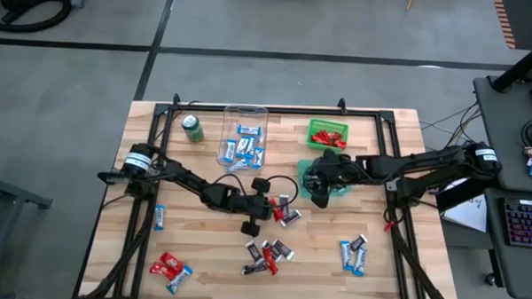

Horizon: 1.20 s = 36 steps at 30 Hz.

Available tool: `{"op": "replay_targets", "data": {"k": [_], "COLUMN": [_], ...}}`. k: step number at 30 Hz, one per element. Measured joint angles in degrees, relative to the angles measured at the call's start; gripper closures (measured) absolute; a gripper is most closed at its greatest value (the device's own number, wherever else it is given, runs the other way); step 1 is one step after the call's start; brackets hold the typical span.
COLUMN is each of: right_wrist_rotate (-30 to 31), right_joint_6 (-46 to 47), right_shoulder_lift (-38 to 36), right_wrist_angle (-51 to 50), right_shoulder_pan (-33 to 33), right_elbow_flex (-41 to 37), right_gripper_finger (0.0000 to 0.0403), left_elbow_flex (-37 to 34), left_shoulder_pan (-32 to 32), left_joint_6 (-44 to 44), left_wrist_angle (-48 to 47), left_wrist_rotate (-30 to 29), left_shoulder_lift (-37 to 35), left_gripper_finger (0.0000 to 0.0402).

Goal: Sort candy
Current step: Put the red candy into the green bin

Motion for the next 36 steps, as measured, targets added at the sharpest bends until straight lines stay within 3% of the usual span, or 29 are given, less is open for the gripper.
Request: {"op": "replay_targets", "data": {"k": [4, 9, 13, 18, 28, 36], "right_wrist_rotate": [-1.2, -1.6, -1.4, -1.6, -3.1, -8.2], "right_joint_6": [-0.8, -4.0, -9.2, -16.1, -21.8, -22.8], "right_shoulder_lift": [0.0, 0.1, 0.1, 0.1, 0.1, 0.5], "right_wrist_angle": [0.7, 6.1, 12.8, 21.0, 28.0, 34.1], "right_shoulder_pan": [2.4, 7.6, 12.2, 17.6, 21.6, 21.7], "right_elbow_flex": [-0.2, -1.5, -3.1, -5.0, -5.2, -5.2], "right_gripper_finger": [0.0207, 0.0207, 0.0207, 0.0208, 0.0209, 0.0209], "left_elbow_flex": [-0.2, -0.6, -0.5, -0.8, -0.8, -0.3], "left_shoulder_pan": [-0.1, -0.4, -0.8, -1.0, -3.2, -4.1], "left_joint_6": [-3.6, -9.8, -14.0, -22.5, -33.4, -34.8], "left_wrist_angle": [-0.3, 0.5, 5.5, 15.0, 34.4, 39.1], "left_wrist_rotate": [1.9, 9.3, 11.2, 17.8, 19.9, 17.0], "left_shoulder_lift": [-1.4, -5.0, -8.1, -8.7, -6.9, -5.7], "left_gripper_finger": [0.0391, 0.0398, 0.0400, 0.0401, 0.0401, 0.0401]}}
